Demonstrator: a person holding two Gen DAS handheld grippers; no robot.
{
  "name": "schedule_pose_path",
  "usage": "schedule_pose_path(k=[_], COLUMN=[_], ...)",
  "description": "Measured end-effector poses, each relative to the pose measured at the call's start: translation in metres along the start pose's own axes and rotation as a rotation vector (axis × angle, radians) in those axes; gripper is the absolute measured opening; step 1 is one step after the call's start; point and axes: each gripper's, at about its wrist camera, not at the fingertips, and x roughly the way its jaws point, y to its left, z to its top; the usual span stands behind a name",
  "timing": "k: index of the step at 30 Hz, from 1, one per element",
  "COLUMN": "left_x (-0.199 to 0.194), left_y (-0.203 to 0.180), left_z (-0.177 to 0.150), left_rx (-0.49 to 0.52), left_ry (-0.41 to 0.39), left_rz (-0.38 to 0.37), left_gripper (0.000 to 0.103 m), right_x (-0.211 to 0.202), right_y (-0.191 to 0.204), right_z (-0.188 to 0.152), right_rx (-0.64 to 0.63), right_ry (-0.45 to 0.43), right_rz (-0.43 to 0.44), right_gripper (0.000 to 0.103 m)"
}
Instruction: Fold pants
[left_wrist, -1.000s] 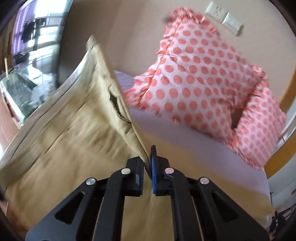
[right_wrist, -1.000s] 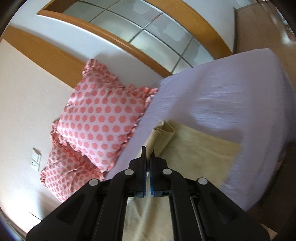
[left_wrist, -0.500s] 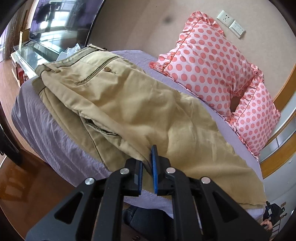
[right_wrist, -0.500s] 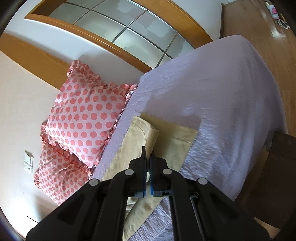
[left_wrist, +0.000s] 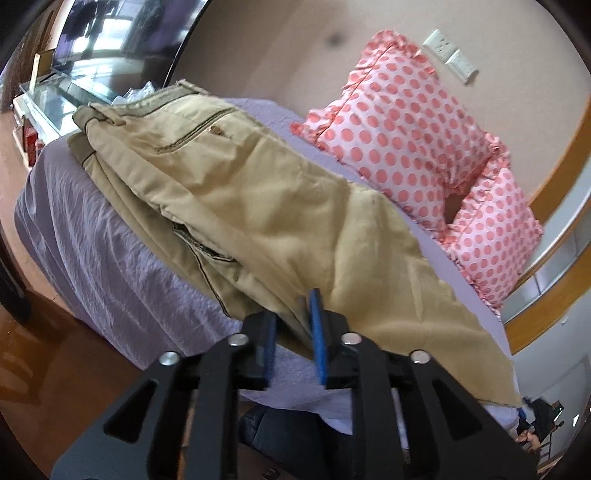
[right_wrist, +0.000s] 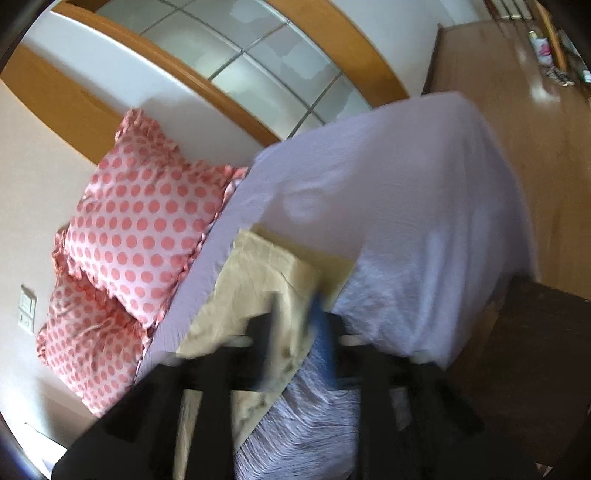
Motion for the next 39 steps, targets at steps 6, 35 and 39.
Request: schedule_pose_path(k=[6,35,39], left_x=[-0.028,-0.037,-0.03], left_y=[0.007,0.026,0.026], left_z=[-0.012,-0.008,-0.006], left_rx=[-0.019,-0.113,-0.11], left_ry=[-0.147,-0.188,-0.165], left_rz=[0.042,0.006,-0.004], left_gripper=[0.058,0.096,0.097], right_x=[-0.003,-0.001,-0.021], right_y=[-0.005,0.271,0.265], right_z=[0.002,-0.33,-0.329], right_rx=[-0.046,-1.174,-1.167], right_ry=[-0.066,0.639,0.572], right_rz=[-0.032,0.681,0.74], right_gripper=[0.061,0.04,0.089])
